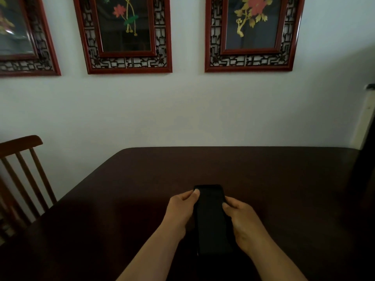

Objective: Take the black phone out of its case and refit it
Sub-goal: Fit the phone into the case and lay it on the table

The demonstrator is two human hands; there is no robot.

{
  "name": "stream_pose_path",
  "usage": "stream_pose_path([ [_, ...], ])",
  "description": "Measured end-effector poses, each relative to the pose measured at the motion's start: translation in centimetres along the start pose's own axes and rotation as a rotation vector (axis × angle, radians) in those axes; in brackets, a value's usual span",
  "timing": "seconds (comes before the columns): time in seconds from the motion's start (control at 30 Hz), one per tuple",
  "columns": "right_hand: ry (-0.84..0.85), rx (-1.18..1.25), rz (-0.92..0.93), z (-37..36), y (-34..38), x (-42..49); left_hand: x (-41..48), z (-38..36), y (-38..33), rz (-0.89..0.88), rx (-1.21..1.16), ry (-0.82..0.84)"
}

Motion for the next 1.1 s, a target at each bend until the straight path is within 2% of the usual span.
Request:
stream_pose_path([
  [0.2,-0.064,0.066,-0.100,-0.1,0.4,0.1,-1.1,1.0,2.3,0.061,0.134,0.135],
  [0.37,-0.116,0.037,-0.087,-0.8,0.1,-0.3,-0.7,1.2,3.1,0.032,0.084,0.072],
  [0.63,-0.144,-0.239,-0.075,-0.6,-0.3,-0.2,-0.2,1.0,3.7,0.034,0.096,-0.020],
  [1.1,-0.154,-0.544,-0.011,-0.1,-0.6,0.1,-0.4,0.9,4.3,-0.193,0.570,-0.140],
])
Point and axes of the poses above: each hand's wrist, its own x-axis towards the middle knuckle, its own z-axis out of the back of the hand, y = z × x, the point moved 1 cm from there along x, towards the middle knuckle, and after that the axes turned 7 degrees about -x, right-handed, at the moved point
